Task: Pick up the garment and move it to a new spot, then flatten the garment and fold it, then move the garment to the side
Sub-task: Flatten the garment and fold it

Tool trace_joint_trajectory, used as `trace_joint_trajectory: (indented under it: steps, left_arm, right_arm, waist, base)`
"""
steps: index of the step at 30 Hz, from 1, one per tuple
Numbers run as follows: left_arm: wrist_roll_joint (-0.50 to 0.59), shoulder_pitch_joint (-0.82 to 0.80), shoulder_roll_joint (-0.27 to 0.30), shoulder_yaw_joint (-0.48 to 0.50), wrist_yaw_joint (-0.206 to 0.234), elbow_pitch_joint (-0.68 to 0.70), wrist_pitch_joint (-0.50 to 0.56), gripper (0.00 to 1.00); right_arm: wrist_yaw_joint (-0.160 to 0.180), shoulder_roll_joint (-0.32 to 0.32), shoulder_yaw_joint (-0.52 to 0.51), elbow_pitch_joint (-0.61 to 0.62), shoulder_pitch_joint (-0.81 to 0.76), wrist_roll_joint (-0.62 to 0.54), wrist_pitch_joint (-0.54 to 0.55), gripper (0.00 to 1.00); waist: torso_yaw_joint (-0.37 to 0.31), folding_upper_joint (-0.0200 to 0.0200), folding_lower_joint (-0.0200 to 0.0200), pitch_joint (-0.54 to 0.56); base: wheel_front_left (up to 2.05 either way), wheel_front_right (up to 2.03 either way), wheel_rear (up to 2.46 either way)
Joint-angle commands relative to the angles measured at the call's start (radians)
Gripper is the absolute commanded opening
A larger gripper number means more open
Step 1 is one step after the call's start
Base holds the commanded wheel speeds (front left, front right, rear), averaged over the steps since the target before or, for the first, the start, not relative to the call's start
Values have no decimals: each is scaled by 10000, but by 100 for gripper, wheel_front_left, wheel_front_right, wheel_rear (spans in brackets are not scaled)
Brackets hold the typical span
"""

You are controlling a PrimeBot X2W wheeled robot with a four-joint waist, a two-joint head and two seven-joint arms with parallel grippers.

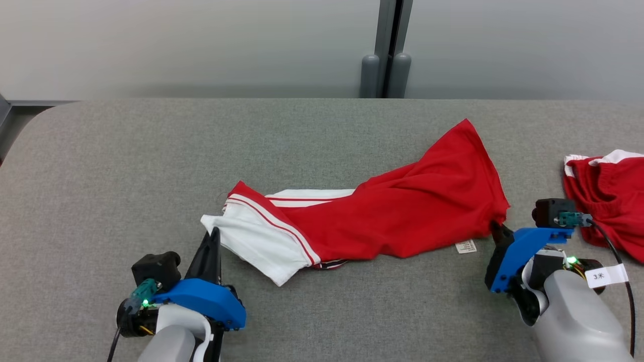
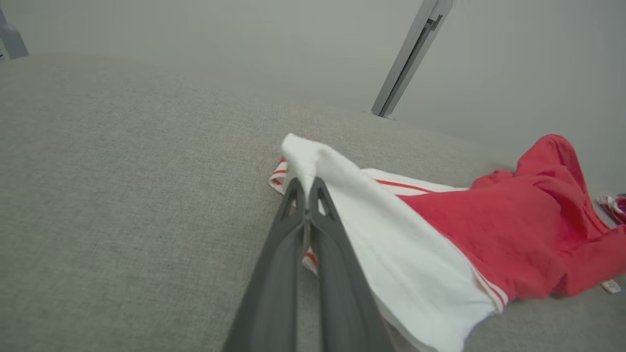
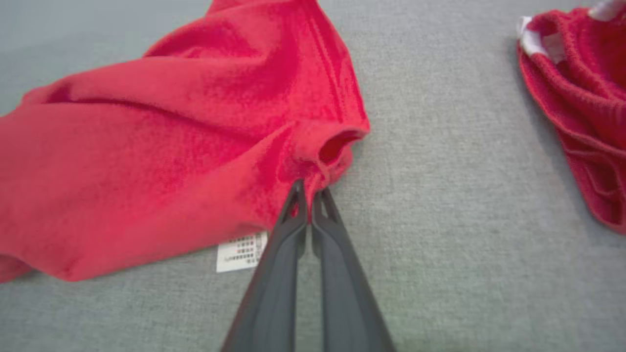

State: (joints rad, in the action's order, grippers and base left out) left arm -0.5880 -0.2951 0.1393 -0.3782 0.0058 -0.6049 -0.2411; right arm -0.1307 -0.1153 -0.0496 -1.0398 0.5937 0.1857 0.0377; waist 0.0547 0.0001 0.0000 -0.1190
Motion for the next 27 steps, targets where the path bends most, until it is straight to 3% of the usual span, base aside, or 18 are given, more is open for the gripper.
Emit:
trace_joint_trajectory:
  steps: [1, 7, 15, 19, 27]
  left_arm:
    - [51, -172, 104, -11, 46, 154, -72, 0]
    - [-143, -181, 350, 271, -75, 1476, -105, 0]
    - [-964, 136, 814, 1077, -97, 4936, 185, 0]
    - [-1075, 222, 1266, 1450, 137, 7113, 578, 0]
    - [-987, -279, 2272, 2202, 767, 10995, 1806, 0]
  right_arm:
    - [-1, 55, 143, 143, 149, 287, -152, 0]
    - [-1, -255, 1250, 1789, -333, 2121, -819, 0]
    - [-1, -1379, 1907, 6157, -1737, 3911, -834, 0]
    - [-1, -1669, 1379, 8981, -2657, 3983, -264, 0]
    - [-1, -1193, -178, 14489, -4059, 3322, 1554, 0]
  waist:
    - [-63, -1, 0, 99]
    - [-274, -1, 0, 589]
    - [-689, -1, 0, 1355]
    - [-942, -1, 0, 1518]
    - [-1424, -1, 0, 1572]
  base:
    - [0, 0, 0]
    - [0, 0, 0]
    - [0, 0, 0]
    - [0, 0, 0]
    - [0, 0, 0]
